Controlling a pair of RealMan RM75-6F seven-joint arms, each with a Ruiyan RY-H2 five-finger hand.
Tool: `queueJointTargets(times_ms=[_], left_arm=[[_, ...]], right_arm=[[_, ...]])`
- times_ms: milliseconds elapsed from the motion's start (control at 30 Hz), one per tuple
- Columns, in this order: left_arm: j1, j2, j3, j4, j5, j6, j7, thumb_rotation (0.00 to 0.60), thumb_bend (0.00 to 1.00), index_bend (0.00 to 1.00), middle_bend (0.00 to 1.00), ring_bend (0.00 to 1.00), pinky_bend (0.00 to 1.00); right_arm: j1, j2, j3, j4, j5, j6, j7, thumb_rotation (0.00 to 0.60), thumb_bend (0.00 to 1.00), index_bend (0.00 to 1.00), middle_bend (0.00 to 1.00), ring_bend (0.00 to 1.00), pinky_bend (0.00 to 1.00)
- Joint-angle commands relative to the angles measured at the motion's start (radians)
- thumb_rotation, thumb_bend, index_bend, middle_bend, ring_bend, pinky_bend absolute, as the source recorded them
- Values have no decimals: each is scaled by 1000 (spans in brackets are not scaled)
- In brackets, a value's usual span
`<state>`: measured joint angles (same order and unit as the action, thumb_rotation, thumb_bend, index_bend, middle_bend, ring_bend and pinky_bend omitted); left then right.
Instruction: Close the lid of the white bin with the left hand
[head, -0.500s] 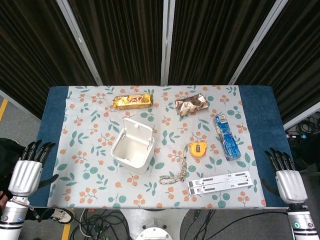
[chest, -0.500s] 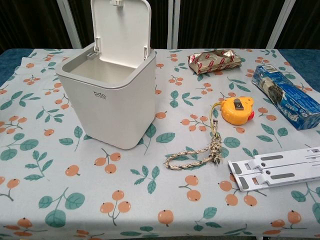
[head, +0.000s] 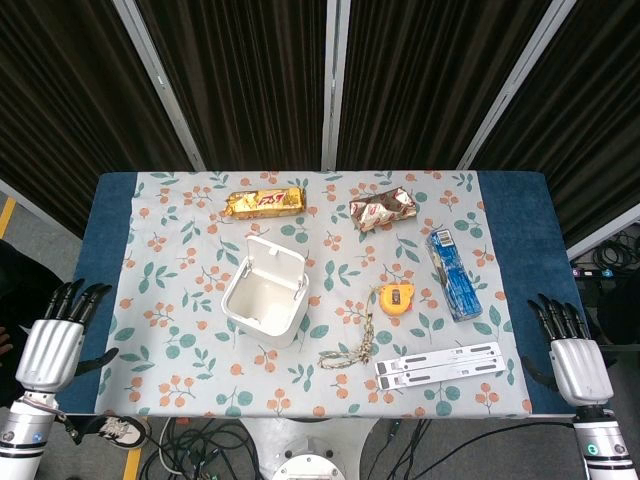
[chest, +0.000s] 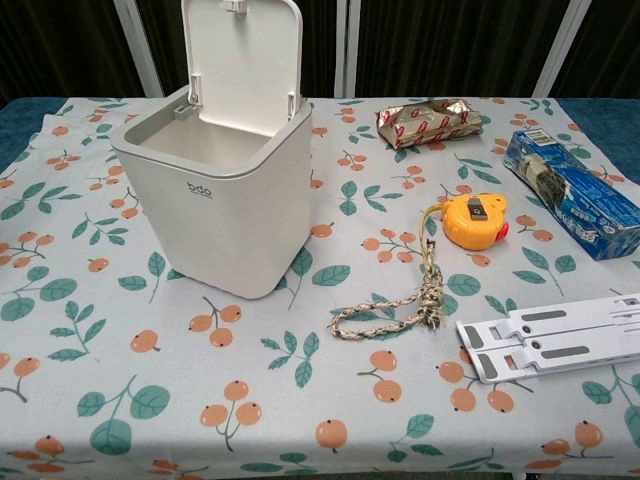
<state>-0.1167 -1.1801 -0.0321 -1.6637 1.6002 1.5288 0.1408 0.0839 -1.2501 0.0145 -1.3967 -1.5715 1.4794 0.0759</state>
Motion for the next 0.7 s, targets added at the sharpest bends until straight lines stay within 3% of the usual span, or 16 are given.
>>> queueJointTargets(times_ms=[33,200,333,533,700], left_arm=[[-6,11,0,-10,14,0,-1,600,96,139,155,47,100],[-54,70,-24,-90,49,-30,-25,600,191,135,156,46,101],[-143,129,-76,-170,96,-91,-30,600,262,118,160,46,103],[-307,174,-158,-261,67,-269,-77,600,301,116,162,46,109],[-425,165,-206,-271,13,-404,-128,600,301,116,162,46,110]], right_arm=[[0,2,-3,8,-4,-1,5,600,183,0,0,0,0],[0,9,-2,20,-2,-2,26,600,183,0,0,0,0],[1,11,0,20,-5,3,29,600,183,0,0,0,0],[1,3,-3,24,0,-6,28,600,185,0,0,0,0],[1,-1,-3,37,13,-19,37,600,184,0,0,0,0]])
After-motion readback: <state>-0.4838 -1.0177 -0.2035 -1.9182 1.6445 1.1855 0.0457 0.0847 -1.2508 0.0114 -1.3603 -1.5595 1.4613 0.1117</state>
